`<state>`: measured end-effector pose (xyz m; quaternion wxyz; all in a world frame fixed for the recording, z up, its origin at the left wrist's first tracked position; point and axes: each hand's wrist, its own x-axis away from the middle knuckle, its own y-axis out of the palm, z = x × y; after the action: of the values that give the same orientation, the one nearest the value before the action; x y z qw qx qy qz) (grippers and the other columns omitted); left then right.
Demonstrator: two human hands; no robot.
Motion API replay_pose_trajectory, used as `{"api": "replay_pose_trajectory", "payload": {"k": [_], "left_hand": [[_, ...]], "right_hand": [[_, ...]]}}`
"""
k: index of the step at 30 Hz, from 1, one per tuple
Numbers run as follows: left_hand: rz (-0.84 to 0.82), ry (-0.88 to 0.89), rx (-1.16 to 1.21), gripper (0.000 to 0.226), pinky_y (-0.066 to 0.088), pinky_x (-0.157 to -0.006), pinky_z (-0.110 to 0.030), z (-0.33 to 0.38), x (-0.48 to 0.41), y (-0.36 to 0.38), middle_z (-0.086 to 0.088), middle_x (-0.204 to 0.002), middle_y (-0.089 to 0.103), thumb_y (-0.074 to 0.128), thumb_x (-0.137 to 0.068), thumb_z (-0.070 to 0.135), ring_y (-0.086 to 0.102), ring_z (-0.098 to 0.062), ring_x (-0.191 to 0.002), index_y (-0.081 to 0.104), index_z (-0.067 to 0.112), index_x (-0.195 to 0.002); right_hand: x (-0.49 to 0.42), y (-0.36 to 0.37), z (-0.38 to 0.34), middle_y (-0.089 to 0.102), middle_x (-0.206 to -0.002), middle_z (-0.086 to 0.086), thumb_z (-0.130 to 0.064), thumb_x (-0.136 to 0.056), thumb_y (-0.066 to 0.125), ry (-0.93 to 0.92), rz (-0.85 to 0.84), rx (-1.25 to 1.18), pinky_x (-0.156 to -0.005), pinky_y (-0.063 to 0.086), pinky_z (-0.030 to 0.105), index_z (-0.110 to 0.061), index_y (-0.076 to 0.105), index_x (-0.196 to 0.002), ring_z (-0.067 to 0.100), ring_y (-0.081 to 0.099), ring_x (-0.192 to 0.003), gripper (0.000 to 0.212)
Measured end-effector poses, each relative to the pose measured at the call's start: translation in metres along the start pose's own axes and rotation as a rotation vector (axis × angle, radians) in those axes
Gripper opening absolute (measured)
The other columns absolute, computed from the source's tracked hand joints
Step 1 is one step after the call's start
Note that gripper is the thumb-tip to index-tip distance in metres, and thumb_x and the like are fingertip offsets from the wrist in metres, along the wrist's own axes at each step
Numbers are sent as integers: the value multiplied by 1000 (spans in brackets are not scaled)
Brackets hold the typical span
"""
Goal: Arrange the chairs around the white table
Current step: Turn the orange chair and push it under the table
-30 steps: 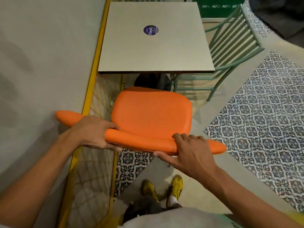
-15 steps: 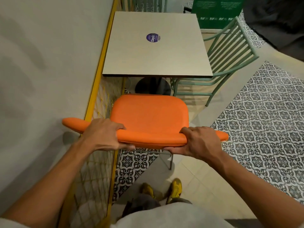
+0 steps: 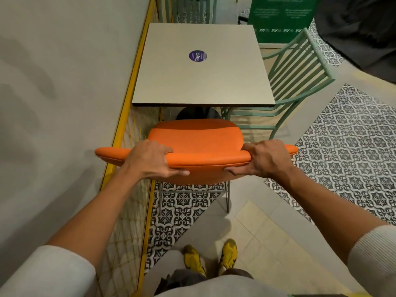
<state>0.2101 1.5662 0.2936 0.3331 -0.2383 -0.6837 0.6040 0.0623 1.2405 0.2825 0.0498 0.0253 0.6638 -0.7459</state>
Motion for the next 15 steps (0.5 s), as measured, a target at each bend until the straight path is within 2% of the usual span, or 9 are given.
{"api": "replay_pose_trajectory", "payload": {"k": [5, 8, 11, 15], "left_hand": [[-2, -30, -4, 110, 61, -74, -34, -5, -14, -10, 8, -70, 67, 16, -53, 119, 69, -19, -70, 73, 38, -98], [-21, -44, -17, 112, 61, -75, -33, -1, -16, -13, 8, -72, 68, 16, -51, 120, 70, -19, -73, 74, 40, -103], [-44, -64, -24, 121, 61, -76, -31, -2, -11, -11, 11, -77, 71, 14, -50, 120, 70, -16, -75, 74, 40, -116], [-44, -91, -16, 126, 54, -71, -27, -3, -3, -6, 12, -74, 69, 16, -48, 120, 63, -14, -70, 74, 41, -127]], "right_hand": [[-14, 2, 5, 33, -51, -15, -111, -73, 30, 27, 21, -8, -52, 42, 26, -28, 59, -74, 18, 50, -45, 88], [-14, 4, 7, 39, -53, -13, -110, -74, 32, 32, 53, -33, -52, 44, 26, -29, 59, -73, 18, 51, -44, 86], [-11, 7, 3, 40, -54, -13, -109, -74, 34, 42, 91, -57, -50, 38, 25, -29, 60, -71, 17, 48, -42, 85], [-8, 12, -3, 47, -53, -12, -109, -74, 36, 37, 84, -83, -49, 46, 27, -29, 57, -69, 16, 48, -42, 83]]}}
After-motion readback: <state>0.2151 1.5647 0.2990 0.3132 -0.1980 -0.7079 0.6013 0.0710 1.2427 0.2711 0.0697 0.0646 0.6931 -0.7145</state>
